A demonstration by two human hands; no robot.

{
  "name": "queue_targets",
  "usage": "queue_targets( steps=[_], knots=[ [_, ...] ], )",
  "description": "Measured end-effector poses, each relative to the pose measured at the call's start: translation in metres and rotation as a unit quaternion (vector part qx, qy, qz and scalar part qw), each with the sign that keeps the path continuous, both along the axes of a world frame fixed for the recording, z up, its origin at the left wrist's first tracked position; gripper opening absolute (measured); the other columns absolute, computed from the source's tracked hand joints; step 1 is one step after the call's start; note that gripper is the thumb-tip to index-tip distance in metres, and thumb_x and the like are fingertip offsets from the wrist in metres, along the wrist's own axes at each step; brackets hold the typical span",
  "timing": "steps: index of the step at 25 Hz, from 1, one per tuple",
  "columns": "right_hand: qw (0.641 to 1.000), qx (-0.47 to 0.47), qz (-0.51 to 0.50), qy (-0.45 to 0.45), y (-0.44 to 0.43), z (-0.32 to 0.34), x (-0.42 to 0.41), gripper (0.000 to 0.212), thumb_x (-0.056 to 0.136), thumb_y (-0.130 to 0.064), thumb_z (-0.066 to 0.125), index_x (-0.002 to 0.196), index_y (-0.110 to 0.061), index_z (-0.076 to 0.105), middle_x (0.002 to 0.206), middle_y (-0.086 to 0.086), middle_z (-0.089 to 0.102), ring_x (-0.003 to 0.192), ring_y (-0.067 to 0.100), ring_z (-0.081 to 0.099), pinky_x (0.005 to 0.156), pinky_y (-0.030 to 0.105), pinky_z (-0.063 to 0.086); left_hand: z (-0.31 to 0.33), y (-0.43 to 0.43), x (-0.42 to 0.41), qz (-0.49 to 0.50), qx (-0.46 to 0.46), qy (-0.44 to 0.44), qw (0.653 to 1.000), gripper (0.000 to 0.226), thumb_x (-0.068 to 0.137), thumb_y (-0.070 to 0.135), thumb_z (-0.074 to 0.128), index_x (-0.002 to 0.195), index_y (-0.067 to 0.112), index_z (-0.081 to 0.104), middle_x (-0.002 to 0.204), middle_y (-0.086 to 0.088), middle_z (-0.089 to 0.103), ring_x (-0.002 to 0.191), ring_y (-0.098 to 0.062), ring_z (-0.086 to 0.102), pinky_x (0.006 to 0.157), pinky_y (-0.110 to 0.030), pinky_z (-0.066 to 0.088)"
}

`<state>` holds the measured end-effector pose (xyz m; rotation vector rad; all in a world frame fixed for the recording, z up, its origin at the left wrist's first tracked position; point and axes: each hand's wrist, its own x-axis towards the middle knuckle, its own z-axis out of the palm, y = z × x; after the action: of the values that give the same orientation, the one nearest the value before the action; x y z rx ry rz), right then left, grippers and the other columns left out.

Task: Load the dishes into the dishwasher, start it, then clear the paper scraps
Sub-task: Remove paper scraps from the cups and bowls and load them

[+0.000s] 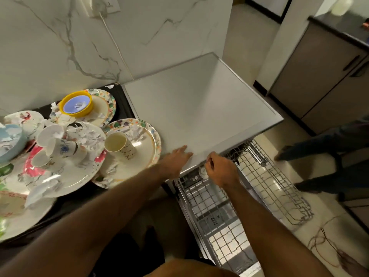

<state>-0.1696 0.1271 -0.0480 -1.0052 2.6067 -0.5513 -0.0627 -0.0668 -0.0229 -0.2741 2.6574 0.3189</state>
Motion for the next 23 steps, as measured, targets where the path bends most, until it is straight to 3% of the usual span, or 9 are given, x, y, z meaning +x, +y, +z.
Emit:
queue_targets(
  steps=[3, 5, 8, 10, 14, 17, 21, 23],
  knots=[
    [0.998, -0.027, 0.049, 0.019, -0.031, 0.013, 0.005, 0.018, 0.101, -0.041, 0.056, 0.107, -0.024, 0.057, 0.088, -0.001, 0.070, 0.078, 0.023, 0.066, 0.069, 0.033, 0.052, 0.009, 0.002, 0.028, 0.038, 0.026, 0.052, 0.998, 0.081, 0.096, 0.017, 0.066, 0.162, 0.025, 0.020, 0.172, -0.008, -0.001, 0.158, -0.033, 0.010, 0.124, -0.050, 0.021],
    [0.996, -0.046, 0.074, 0.012, -0.055, 0.021, 0.013, 0.015, 0.100, -0.039, 0.054, 0.106, -0.026, 0.058, 0.086, -0.001, 0.071, 0.076, 0.025, 0.067, 0.066, 0.034, 0.050, 0.021, -0.011, 0.047, 0.072, 0.019, 0.127, 0.989, 0.077, 0.097, 0.029, 0.066, 0.162, 0.023, 0.024, 0.172, -0.007, -0.003, 0.158, -0.034, 0.007, 0.125, -0.051, 0.020],
    [0.993, -0.067, 0.100, -0.005, -0.095, 0.030, 0.032, 0.015, 0.100, -0.037, 0.053, 0.106, -0.025, 0.059, 0.083, 0.000, 0.070, 0.074, 0.027, 0.066, 0.064, 0.035, 0.049, 0.037, -0.049, 0.084, 0.153, -0.026, 0.288, 0.945, 0.081, 0.090, 0.030, 0.072, 0.159, 0.016, 0.033, 0.172, -0.016, 0.000, 0.158, -0.036, 0.001, 0.126, -0.056, 0.017],
    [0.989, -0.087, 0.119, 0.000, -0.118, 0.033, 0.049, 0.018, 0.101, -0.038, 0.052, 0.105, -0.022, 0.060, 0.082, 0.002, 0.070, 0.072, 0.029, 0.065, 0.063, 0.037, 0.050, 0.036, -0.079, 0.112, 0.216, -0.060, 0.345, 0.911, 0.094, 0.082, 0.034, 0.078, 0.159, 0.011, 0.030, 0.170, -0.020, 0.004, 0.158, -0.040, 0.002, 0.124, -0.058, 0.018],
    [0.980, -0.134, 0.146, -0.010, -0.158, 0.044, 0.079, 0.016, 0.100, -0.034, 0.055, 0.110, -0.025, 0.064, 0.087, 0.000, 0.072, 0.074, 0.024, 0.065, 0.063, 0.032, 0.044, 0.022, -0.127, 0.146, 0.344, 0.031, 0.302, 0.889, 0.120, 0.076, 0.038, 0.089, 0.163, 0.006, 0.013, 0.167, -0.020, 0.018, 0.155, -0.039, 0.015, 0.124, -0.055, 0.022],
    [0.975, -0.171, 0.141, -0.013, -0.184, 0.051, 0.093, 0.018, 0.101, -0.033, 0.053, 0.118, -0.031, 0.062, 0.085, -0.008, 0.068, 0.072, 0.015, 0.062, 0.064, 0.032, 0.051, 0.016, -0.150, 0.149, 0.393, 0.123, 0.260, 0.873, 0.126, 0.073, 0.043, 0.090, 0.164, 0.013, 0.009, 0.163, -0.015, 0.033, 0.148, -0.035, 0.034, 0.120, -0.048, 0.030],
    [0.965, -0.208, 0.153, -0.038, -0.208, 0.059, 0.098, 0.029, 0.100, -0.030, 0.056, 0.129, -0.036, 0.056, 0.109, -0.017, 0.064, 0.084, 0.005, 0.063, 0.074, 0.027, 0.057, 0.022, -0.156, 0.143, 0.411, 0.185, 0.314, 0.835, 0.092, 0.070, 0.031, 0.094, 0.147, 0.017, 0.045, 0.141, -0.005, 0.058, 0.128, -0.026, 0.056, 0.099, -0.030, 0.039],
    [0.963, -0.223, 0.142, -0.059, -0.213, 0.059, 0.100, 0.032, 0.101, -0.027, 0.056, 0.132, -0.034, 0.055, 0.116, -0.018, 0.061, 0.091, 0.003, 0.062, 0.078, 0.023, 0.057, 0.024, -0.156, 0.144, 0.396, 0.200, 0.346, 0.826, 0.083, 0.069, 0.030, 0.094, 0.139, 0.022, 0.051, 0.134, 0.000, 0.062, 0.120, -0.021, 0.059, 0.094, -0.029, 0.040]
  ],
)
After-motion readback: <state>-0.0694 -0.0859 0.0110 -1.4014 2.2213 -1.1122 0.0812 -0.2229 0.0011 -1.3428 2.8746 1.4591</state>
